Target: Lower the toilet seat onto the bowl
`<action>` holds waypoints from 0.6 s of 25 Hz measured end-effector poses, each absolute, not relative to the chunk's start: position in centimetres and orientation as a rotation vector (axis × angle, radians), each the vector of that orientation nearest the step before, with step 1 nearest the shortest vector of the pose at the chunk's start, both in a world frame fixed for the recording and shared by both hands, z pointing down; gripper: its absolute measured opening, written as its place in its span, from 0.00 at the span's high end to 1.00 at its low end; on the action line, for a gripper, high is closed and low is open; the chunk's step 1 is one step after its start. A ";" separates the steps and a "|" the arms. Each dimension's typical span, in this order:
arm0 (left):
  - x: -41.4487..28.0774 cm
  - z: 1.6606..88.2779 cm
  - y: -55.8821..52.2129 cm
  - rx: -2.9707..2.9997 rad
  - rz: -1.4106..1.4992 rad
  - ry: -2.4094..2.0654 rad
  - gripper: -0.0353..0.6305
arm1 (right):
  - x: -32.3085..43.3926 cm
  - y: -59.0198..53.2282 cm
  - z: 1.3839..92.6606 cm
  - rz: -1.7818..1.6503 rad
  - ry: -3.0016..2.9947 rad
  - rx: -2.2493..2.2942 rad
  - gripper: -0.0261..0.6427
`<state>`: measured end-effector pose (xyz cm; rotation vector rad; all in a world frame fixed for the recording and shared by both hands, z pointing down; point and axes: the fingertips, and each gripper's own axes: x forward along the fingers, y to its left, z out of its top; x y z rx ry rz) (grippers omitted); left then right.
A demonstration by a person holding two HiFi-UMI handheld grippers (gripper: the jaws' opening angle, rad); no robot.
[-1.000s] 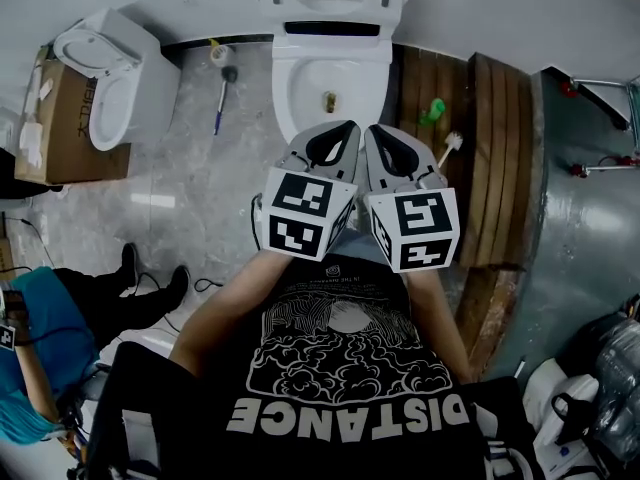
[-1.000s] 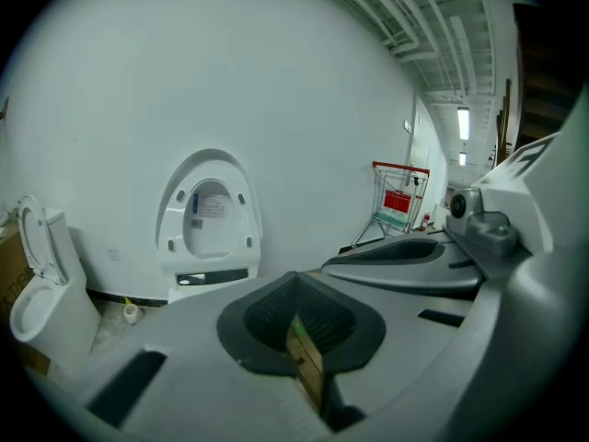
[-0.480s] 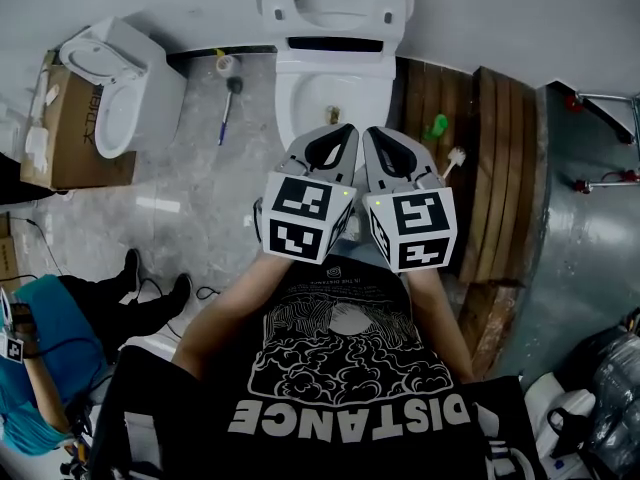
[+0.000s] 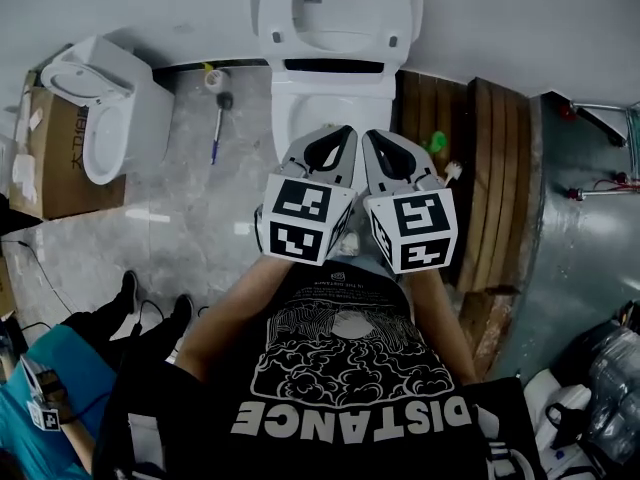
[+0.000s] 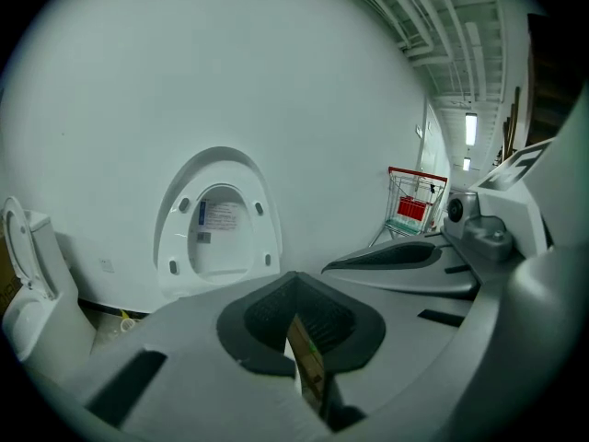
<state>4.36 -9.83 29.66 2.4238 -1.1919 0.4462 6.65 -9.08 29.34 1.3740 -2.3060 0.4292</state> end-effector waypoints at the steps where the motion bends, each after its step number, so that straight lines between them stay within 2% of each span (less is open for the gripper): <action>1: 4.0 29.7 -10.8 2.427 0.443 -1.183 0.93 | 6.4 -10.1 29.4 0.428 -2.299 1.377 0.93; 15: 0.4 29.5 -24.5 2.526 0.493 -1.028 0.93 | 4.1 -23.5 29.0 0.396 -2.225 1.438 0.93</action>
